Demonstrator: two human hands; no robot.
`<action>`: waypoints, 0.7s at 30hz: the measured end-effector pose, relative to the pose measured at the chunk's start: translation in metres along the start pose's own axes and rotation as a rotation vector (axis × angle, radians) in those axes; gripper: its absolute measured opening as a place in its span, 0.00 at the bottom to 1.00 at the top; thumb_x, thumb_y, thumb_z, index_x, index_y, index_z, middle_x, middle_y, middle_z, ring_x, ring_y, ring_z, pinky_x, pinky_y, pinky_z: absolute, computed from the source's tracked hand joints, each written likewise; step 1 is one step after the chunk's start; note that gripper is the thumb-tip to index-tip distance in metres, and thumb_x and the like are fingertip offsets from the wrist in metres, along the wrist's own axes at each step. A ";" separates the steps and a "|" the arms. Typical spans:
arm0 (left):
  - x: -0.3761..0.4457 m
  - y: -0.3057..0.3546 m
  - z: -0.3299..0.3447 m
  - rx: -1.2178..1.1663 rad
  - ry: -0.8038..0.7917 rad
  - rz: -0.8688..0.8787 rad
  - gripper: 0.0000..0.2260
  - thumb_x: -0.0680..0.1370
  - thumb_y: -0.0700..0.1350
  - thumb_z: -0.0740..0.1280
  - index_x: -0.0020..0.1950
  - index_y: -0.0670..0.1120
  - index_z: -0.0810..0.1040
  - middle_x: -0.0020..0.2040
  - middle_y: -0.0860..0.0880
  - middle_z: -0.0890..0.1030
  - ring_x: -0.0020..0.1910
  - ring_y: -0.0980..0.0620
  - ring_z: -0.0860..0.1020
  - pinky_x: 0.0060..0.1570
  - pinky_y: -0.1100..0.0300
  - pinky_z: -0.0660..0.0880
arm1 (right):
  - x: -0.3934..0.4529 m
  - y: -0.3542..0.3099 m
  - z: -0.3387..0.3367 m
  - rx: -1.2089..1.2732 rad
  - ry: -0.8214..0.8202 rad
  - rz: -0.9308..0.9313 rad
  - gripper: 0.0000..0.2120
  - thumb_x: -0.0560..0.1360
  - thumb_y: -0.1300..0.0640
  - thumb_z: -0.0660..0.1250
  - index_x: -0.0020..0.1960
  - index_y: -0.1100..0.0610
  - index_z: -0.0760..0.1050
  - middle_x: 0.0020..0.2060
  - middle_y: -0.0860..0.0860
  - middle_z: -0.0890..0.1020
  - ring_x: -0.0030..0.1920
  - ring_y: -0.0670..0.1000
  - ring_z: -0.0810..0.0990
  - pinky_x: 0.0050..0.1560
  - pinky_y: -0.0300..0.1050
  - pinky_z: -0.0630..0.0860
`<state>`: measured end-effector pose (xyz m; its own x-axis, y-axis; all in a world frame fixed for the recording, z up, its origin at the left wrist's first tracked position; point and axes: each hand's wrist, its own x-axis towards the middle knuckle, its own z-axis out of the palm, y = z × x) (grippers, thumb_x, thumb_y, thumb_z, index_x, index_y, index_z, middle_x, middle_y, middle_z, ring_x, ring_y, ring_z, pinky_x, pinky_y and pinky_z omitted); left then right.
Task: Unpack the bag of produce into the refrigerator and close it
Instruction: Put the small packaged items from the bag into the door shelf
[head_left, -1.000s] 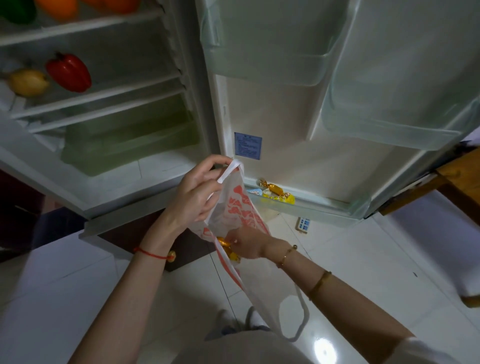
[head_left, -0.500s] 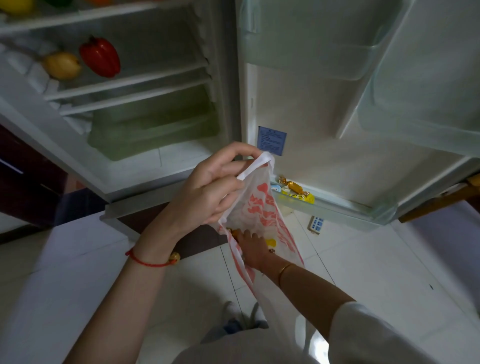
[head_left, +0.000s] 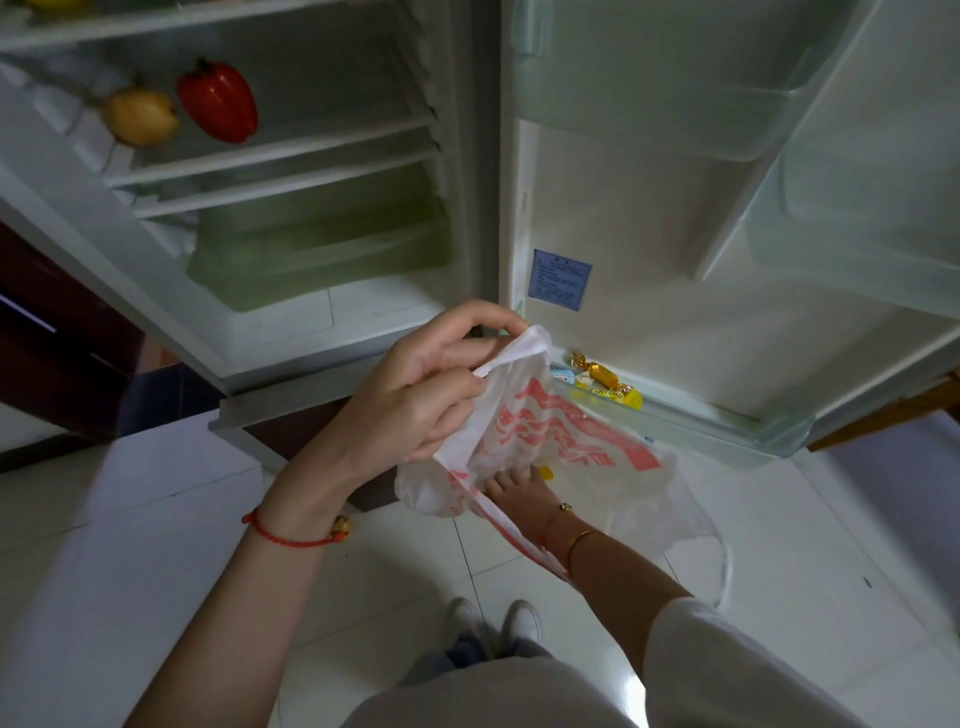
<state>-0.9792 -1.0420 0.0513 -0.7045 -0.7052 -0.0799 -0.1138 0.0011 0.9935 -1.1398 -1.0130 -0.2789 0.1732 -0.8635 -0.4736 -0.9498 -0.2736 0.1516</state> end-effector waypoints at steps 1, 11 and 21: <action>-0.001 0.001 0.000 0.005 0.001 -0.001 0.18 0.79 0.25 0.51 0.62 0.40 0.71 0.48 0.35 0.80 0.19 0.55 0.56 0.20 0.71 0.56 | 0.002 0.002 0.006 0.019 0.020 0.043 0.35 0.43 0.47 0.82 0.49 0.52 0.83 0.42 0.52 0.83 0.41 0.56 0.83 0.37 0.52 0.81; -0.007 0.001 -0.002 -0.020 -0.016 -0.010 0.19 0.78 0.25 0.51 0.62 0.41 0.72 0.50 0.43 0.83 0.19 0.56 0.56 0.20 0.70 0.56 | -0.006 0.021 -0.002 0.261 0.022 -0.004 0.43 0.37 0.49 0.82 0.51 0.52 0.74 0.36 0.49 0.83 0.26 0.50 0.80 0.18 0.38 0.69; -0.009 0.002 -0.005 -0.032 0.002 0.007 0.19 0.78 0.25 0.51 0.62 0.40 0.71 0.51 0.49 0.84 0.19 0.57 0.56 0.19 0.71 0.56 | -0.008 0.034 -0.016 0.133 -0.057 -0.096 0.28 0.73 0.53 0.71 0.69 0.55 0.64 0.59 0.54 0.79 0.48 0.58 0.82 0.40 0.49 0.79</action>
<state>-0.9696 -1.0398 0.0543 -0.7036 -0.7069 -0.0731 -0.0864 -0.0171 0.9961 -1.1697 -1.0218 -0.2560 0.2537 -0.8096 -0.5293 -0.9562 -0.2925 -0.0109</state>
